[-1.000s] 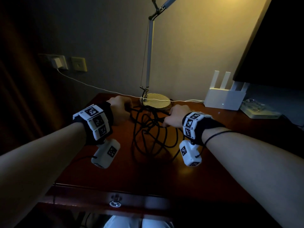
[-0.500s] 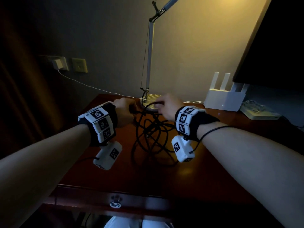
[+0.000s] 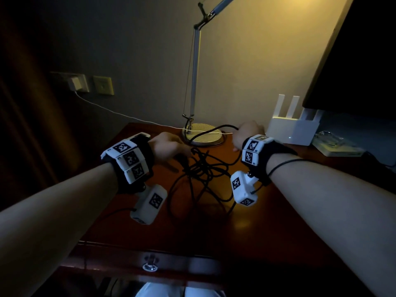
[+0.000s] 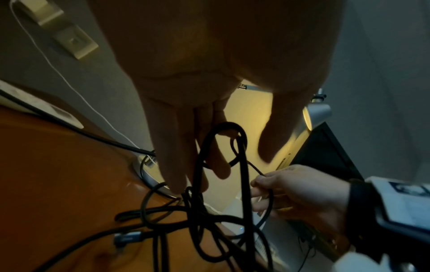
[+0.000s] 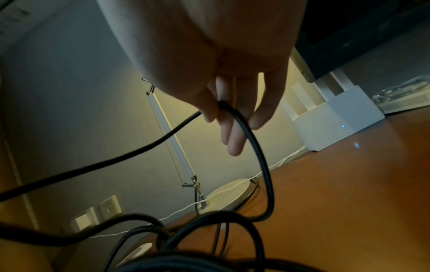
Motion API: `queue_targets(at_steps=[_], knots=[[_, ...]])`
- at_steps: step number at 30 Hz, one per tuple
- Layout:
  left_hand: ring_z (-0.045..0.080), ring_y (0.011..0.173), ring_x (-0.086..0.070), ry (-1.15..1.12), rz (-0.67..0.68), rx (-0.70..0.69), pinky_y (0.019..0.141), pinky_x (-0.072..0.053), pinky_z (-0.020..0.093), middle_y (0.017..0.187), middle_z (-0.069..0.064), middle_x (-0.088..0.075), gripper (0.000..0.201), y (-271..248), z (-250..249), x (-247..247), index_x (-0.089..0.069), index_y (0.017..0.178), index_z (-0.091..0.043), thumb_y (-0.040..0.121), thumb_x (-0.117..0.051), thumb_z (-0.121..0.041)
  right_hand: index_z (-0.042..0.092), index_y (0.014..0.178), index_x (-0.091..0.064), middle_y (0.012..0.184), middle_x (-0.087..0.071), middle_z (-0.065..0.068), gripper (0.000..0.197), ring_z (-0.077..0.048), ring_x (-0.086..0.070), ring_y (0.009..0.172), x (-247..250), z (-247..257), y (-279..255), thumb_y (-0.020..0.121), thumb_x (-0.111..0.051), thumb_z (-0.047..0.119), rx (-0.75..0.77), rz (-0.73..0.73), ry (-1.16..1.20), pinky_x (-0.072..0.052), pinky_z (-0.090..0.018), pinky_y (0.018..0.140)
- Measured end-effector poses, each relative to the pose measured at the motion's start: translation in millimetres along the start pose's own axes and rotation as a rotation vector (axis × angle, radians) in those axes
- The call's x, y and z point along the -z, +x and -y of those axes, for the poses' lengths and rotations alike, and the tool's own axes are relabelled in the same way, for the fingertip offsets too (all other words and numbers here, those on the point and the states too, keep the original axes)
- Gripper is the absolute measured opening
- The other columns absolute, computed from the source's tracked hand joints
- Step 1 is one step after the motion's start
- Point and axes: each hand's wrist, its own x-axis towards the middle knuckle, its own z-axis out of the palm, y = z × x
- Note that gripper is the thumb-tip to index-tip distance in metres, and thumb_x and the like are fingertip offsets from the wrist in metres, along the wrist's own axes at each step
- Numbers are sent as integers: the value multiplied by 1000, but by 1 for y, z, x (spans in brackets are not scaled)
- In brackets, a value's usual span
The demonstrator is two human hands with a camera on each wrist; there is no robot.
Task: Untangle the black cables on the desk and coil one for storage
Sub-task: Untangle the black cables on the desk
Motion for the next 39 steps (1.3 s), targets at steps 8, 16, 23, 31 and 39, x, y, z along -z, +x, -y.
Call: queue_targets(at_steps=[8, 16, 23, 31, 39], knots=[[24, 83, -70, 223, -109, -102, 70, -60, 39, 93, 10, -70, 19, 4, 2, -2, -61, 91, -14, 79, -75, -11, 31, 146, -34, 156, -25, 1, 75, -28, -17, 143, 14, 30, -41, 80, -61, 8, 600, 187, -34, -26, -46, 115], [15, 76, -72, 205, -132, -128, 63, -59, 27, 88, 5, -72, 14, -1, 4, 0, -61, 91, -15, 83, -72, -13, 22, 117, -68, 117, -66, 0, 24, -18, -58, 107, 3, 33, -44, 96, -57, 23, 789, 336, -70, -43, -27, 88], [19, 84, -69, 256, -178, -106, 79, -58, 38, 91, 4, -71, 15, -3, 10, 17, -64, 86, -19, 79, -75, -26, 6, 112, -69, 114, -66, -16, 26, -32, -61, 105, 23, -14, -5, 94, -53, 15, 168, 19, -97, -50, -34, 87], [18, 89, -65, 305, -163, -65, 85, -55, 39, 96, 3, -66, 14, 0, 5, 10, -62, 93, -23, 83, -70, -30, 12, 130, -56, 124, -59, -13, 44, -33, -54, 115, 14, 10, -28, 86, -53, 12, 343, 106, -74, -48, -42, 98], [16, 87, -62, 374, -235, -114, 80, -52, 35, 93, 0, -66, 15, 0, 5, 8, -63, 92, -20, 83, -71, -30, 17, 145, -34, 132, -51, -5, 68, -24, -41, 127, 3, 45, -46, 86, -65, 33, 652, 215, 132, -38, -30, 97]])
